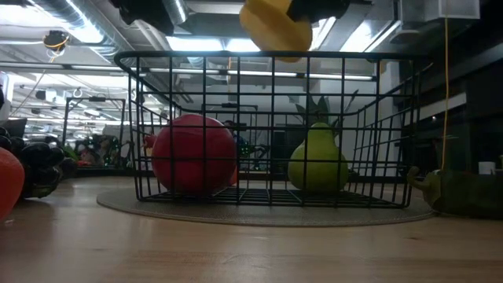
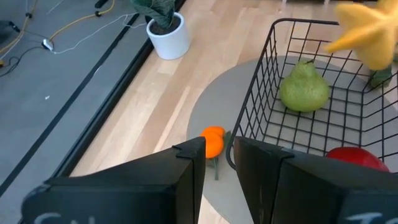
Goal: Build produce basket
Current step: Put the starfruit into the black wire basket
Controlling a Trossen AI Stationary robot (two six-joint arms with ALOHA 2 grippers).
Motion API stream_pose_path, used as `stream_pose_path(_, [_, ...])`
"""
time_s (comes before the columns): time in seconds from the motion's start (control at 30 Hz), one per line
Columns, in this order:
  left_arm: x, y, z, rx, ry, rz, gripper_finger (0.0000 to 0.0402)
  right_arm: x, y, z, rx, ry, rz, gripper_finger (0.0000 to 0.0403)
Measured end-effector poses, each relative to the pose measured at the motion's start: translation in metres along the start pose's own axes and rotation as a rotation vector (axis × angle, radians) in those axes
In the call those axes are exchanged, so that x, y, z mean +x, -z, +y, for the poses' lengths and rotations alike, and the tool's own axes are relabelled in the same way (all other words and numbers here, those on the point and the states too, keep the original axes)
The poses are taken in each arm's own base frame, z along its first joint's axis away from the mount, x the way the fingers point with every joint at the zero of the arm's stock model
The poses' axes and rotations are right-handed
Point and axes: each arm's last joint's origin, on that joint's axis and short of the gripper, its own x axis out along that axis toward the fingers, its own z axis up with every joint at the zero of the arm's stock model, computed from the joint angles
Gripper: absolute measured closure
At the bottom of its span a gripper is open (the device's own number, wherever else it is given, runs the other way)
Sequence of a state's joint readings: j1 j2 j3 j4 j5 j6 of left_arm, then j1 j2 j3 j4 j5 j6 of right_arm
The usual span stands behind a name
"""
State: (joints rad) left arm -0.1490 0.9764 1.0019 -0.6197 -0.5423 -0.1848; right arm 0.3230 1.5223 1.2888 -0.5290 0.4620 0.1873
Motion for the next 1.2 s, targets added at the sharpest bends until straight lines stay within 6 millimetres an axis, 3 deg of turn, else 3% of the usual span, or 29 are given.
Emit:
stream_pose_path(0.2, [0.0, 0.0, 0.0, -0.023, 0.0, 0.0, 0.0329, 0.005, -0.004, -0.006, 0.004, -0.14, -0.002, 0.0271])
stream_pose_path(0.5, [0.0, 0.0, 0.0, -0.023, 0.0, 0.0, 0.0329, 0.009, -0.008, -0.016, -0.084, -0.118, -0.024, 0.0271])
stream_pose_path(0.63, [0.0, 0.0, 0.0, -0.023, 0.0, 0.001, 0.0329, 0.009, -0.01, -0.016, -0.017, -0.122, -0.039, 0.0269])
stream_pose_path(0.87, [0.0, 0.0, 0.0, -0.023, 0.0, 0.001, 0.0329, 0.01, -0.009, -0.02, -0.018, -0.003, -0.041, 0.0206])
stream_pose_path(0.93, [0.0, 0.0, 0.0, -0.023, 0.001, 0.001, 0.0329, 0.011, -0.009, -0.027, 0.086, 0.107, -0.043, 0.018])
stream_pose_path(1.0, [0.0, 0.0, 0.0, -0.023, 0.0, 0.0, 0.0329, 0.013, -0.005, -0.029, 0.177, 0.01, 0.011, 0.0161])
stream_pose_path(1.07, [0.0, 0.0, 0.0, -0.023, 0.0, 0.001, 0.0329, 0.015, -0.003, -0.028, 0.182, -0.126, 0.058, 0.0151])
stream_pose_path(1.2, [0.0, 0.0, 0.0, -0.024, 0.0, 0.0, 0.0329, 0.016, -0.001, -0.038, 0.281, 0.054, 0.06, 0.0154])
